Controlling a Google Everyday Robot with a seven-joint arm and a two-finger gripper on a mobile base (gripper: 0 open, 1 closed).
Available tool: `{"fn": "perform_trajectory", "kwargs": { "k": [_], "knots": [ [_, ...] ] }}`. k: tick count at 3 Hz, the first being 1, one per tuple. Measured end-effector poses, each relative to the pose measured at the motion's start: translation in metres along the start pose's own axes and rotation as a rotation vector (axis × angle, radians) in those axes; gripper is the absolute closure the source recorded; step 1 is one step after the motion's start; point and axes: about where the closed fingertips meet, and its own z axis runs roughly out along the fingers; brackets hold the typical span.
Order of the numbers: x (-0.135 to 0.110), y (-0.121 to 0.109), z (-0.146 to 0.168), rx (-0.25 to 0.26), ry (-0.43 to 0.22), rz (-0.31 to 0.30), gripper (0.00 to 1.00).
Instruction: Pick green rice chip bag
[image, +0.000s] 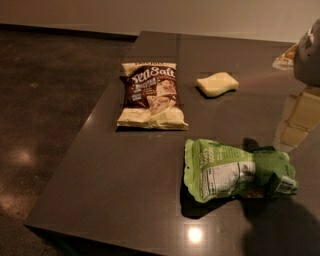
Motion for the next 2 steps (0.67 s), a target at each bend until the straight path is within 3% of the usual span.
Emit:
{"fn": "perform_trajectory", "kwargs": {
  "k": [2],
  "knots": [
    [0.0013, 0.0066, 0.0053, -0.016, 0.006, 0.002, 0.0]
  ]
}}
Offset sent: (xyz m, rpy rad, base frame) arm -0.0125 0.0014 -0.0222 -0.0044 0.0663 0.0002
